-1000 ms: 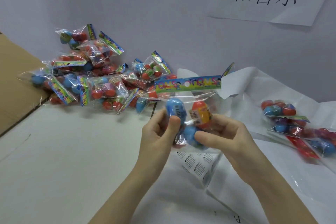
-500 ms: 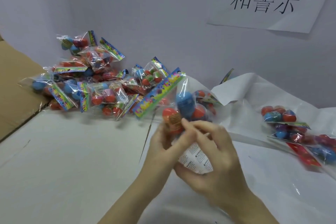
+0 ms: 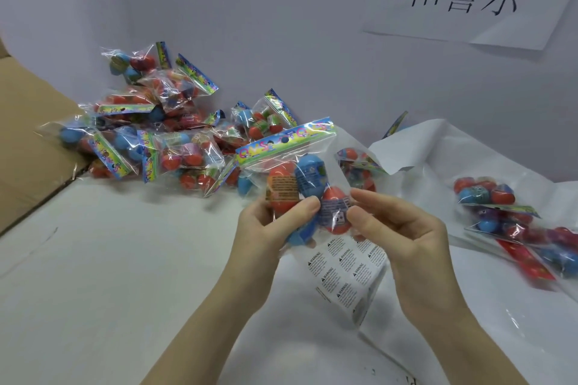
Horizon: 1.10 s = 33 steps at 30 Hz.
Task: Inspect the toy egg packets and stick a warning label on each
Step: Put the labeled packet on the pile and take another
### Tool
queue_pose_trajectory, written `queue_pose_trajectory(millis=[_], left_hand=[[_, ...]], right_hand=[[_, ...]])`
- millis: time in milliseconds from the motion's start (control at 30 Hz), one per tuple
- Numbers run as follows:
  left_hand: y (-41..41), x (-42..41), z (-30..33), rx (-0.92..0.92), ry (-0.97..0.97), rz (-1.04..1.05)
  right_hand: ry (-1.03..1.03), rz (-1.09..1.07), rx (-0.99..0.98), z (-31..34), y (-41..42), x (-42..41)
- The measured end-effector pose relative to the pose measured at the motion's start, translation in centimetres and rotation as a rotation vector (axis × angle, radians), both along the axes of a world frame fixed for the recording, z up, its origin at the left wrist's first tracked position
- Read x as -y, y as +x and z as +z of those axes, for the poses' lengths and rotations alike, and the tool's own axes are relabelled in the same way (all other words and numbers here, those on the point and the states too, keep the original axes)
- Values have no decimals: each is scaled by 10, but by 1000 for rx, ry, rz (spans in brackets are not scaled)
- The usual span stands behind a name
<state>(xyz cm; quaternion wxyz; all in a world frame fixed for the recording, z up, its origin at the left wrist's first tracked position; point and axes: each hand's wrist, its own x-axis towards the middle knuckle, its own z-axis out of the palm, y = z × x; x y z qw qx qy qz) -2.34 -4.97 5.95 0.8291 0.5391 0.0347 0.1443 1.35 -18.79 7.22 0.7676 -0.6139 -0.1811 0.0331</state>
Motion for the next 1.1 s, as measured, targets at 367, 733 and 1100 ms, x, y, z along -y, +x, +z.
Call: queue_pose_trajectory(millis=[367, 733, 1100], left_hand=[[-2, -1, 3, -12, -52, -43], [-2, -7, -3, 31, 53, -71], [2, -3, -7, 131, 175, 80]], right_hand=[[44, 200, -209, 4, 4, 5], [22, 143, -197, 4, 9, 11], [-9, -78, 126, 2, 5, 7]])
